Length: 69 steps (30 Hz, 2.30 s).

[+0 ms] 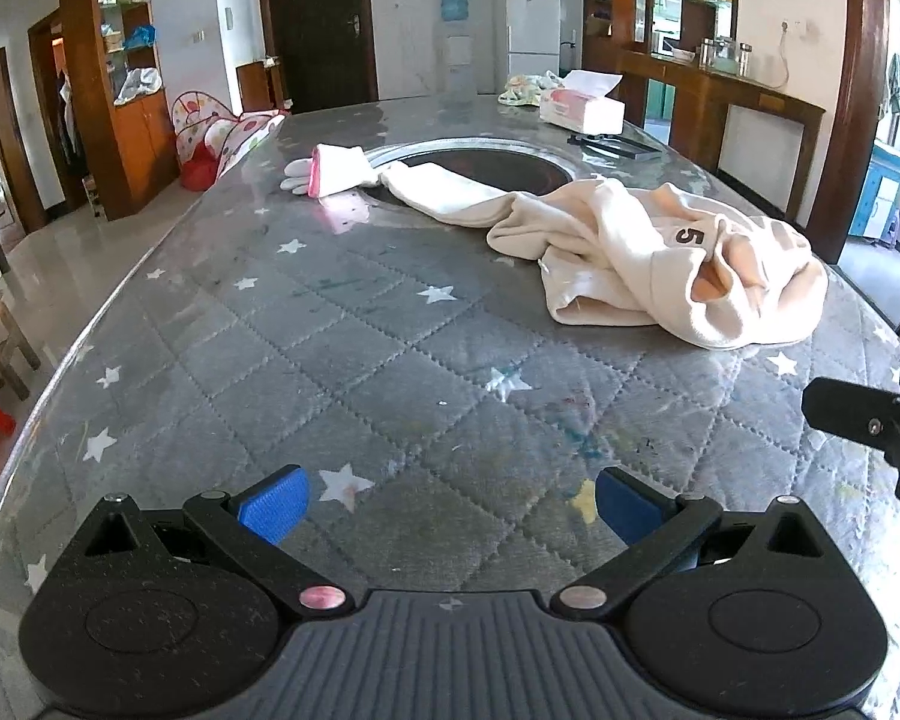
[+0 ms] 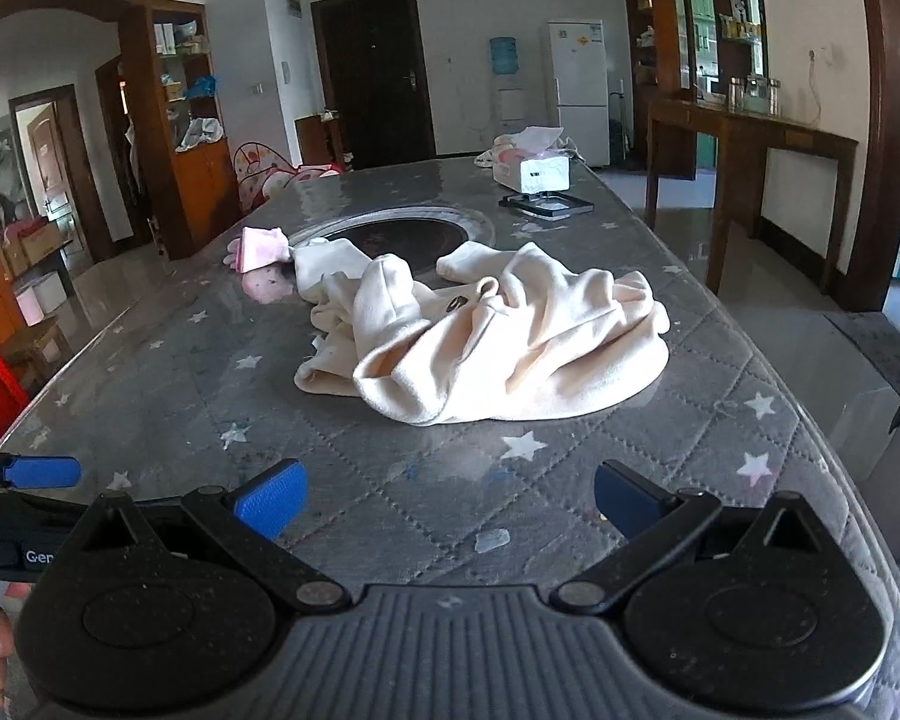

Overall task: Fold clothes
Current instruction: 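Move both grippers toward the crumpled cream sweatshirt on the table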

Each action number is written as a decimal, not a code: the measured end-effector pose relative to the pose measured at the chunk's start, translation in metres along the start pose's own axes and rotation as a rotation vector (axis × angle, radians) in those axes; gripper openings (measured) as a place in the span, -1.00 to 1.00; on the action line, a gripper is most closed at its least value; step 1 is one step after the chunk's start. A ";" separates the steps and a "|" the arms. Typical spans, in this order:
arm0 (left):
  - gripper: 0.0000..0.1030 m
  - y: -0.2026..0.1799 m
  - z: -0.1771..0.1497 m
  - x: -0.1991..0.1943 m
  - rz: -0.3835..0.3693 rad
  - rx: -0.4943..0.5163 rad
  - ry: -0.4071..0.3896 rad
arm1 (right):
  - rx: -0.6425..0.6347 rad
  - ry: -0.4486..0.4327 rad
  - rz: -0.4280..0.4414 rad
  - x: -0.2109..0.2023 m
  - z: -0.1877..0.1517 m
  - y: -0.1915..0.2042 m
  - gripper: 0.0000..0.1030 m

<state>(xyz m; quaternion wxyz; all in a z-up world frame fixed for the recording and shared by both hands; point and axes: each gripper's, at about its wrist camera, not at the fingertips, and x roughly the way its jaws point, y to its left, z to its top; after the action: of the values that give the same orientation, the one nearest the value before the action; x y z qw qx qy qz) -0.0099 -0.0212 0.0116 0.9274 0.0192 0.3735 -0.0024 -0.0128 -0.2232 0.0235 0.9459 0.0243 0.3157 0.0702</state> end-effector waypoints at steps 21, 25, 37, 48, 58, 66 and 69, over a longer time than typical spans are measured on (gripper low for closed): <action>1.00 -0.015 0.004 -0.005 -0.017 0.015 0.031 | 0.048 0.002 -0.021 -0.007 -0.003 -0.006 1.00; 1.00 -0.018 0.004 -0.005 -0.019 0.023 0.031 | 0.051 0.004 -0.020 -0.007 -0.004 -0.006 1.00; 1.00 -0.026 0.005 -0.006 -0.022 0.043 0.031 | 0.059 0.011 -0.024 -0.006 -0.005 -0.008 1.00; 1.00 -0.031 0.005 -0.005 -0.029 0.059 0.033 | 0.063 0.017 -0.021 -0.005 -0.006 -0.008 1.00; 1.00 -0.034 0.006 -0.004 -0.032 0.069 0.039 | 0.067 0.022 -0.018 -0.003 -0.006 -0.008 1.00; 1.00 -0.036 0.006 -0.002 -0.033 0.077 0.045 | 0.070 0.026 -0.017 -0.001 -0.006 -0.009 1.00; 1.00 -0.037 0.006 -0.001 -0.033 0.080 0.045 | 0.070 0.028 -0.015 -0.001 -0.007 -0.009 1.00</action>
<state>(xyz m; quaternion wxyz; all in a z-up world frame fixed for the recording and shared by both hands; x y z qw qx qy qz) -0.0073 -0.0586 0.0157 0.9170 0.0501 0.3943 -0.0324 -0.0161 -0.2322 0.0177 0.9405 0.0541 0.3313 0.0523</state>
